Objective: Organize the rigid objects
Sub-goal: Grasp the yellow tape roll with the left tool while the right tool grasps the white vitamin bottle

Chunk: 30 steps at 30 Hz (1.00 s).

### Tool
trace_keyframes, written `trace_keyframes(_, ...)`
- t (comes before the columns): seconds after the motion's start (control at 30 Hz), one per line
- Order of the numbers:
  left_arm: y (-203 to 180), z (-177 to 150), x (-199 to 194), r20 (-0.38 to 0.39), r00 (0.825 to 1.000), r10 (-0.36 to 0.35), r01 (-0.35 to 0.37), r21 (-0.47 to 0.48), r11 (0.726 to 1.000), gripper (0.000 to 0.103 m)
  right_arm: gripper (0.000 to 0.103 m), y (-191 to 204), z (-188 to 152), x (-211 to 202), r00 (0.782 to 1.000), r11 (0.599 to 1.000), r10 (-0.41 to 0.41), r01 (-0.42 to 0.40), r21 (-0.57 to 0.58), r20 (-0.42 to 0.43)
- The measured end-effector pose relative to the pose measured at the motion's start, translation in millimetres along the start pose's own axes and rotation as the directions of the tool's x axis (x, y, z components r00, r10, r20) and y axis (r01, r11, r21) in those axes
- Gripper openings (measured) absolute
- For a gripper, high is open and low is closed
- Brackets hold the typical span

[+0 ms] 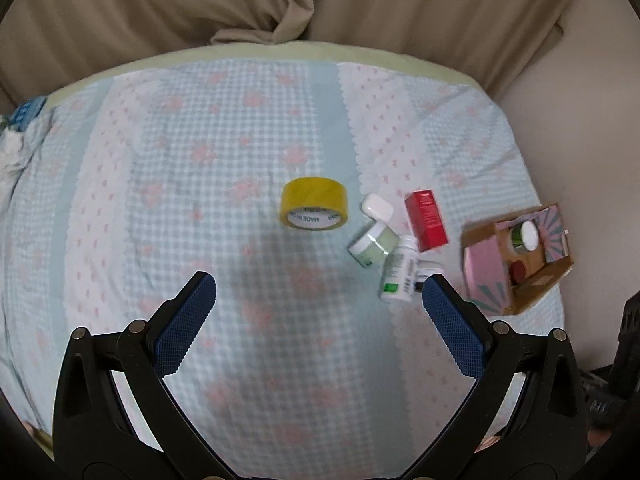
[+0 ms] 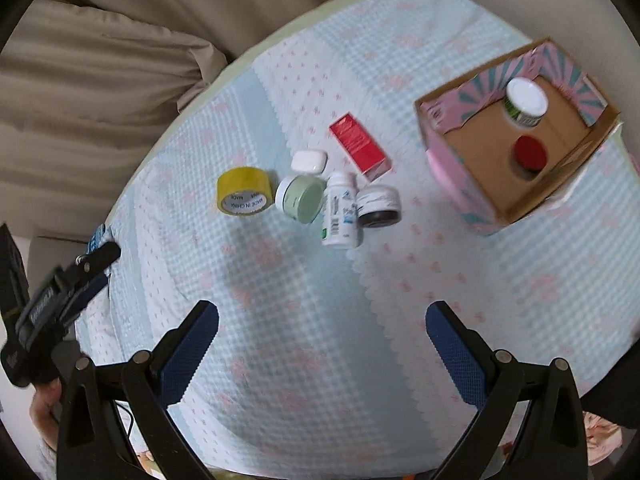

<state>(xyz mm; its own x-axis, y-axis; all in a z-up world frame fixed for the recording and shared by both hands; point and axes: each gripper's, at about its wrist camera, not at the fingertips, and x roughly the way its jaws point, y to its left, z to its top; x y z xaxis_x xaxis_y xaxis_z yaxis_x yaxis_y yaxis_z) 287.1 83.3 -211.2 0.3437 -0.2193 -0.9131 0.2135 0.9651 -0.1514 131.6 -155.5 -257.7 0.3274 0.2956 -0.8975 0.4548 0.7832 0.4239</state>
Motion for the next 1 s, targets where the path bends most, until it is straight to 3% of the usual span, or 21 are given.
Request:
trace_keyframes(0.2,-8,25,57,-0.062,0.998,0.028,-0.018,0.155,0.988,0.103,0.103,3,11,44,0.999,1.0,-0.016,0.016,0.018,-0.05)
trace_keyframes(0.33,-15,35,102,-0.132,0.99,0.058,-0.012,0.324,0.946,0.103,0.103,-3,24,83,0.995,0.999,-0.026,0.03,0.042,-0.099)
trace_keyframes(0.43,-22,42,134,-0.157,0.981,0.11,-0.022,0.476,0.879,0.103,0.103,-6,34,114,0.991,0.997,-0.036,0.045,0.065,-0.129)
trace_keyframes(0.57,-35,50,181,-0.179,0.969,0.171,-0.011,0.658,0.753,0.103,0.103,-12,47,158,0.984,0.994,-0.042,0.059,0.094,-0.173)
trace_keyframes(0.77,-50,52,232,-0.232,0.952,0.199,0.059,0.778,0.626,0.098,0.091,-20,60,216,0.971,0.987,-0.042,0.076,0.14,-0.234)
trace_keyframes(0.83,-53,53,246,-0.245,0.947,0.209,0.077,0.801,0.593,0.097,0.083,-20,63,230,0.968,0.985,-0.031,0.071,0.155,-0.25)
trace_keyframes(0.93,-54,54,261,-0.273,0.938,0.212,0.11,0.817,0.566,0.096,0.076,-17,68,241,0.966,0.984,-0.031,0.074,0.16,-0.258)
trace_keyframes(1.0,-55,55,267,-0.285,0.933,0.218,0.123,0.825,0.552,0.089,0.072,-15,73,249,0.96,0.985,-0.058,0.1,0.141,-0.276)
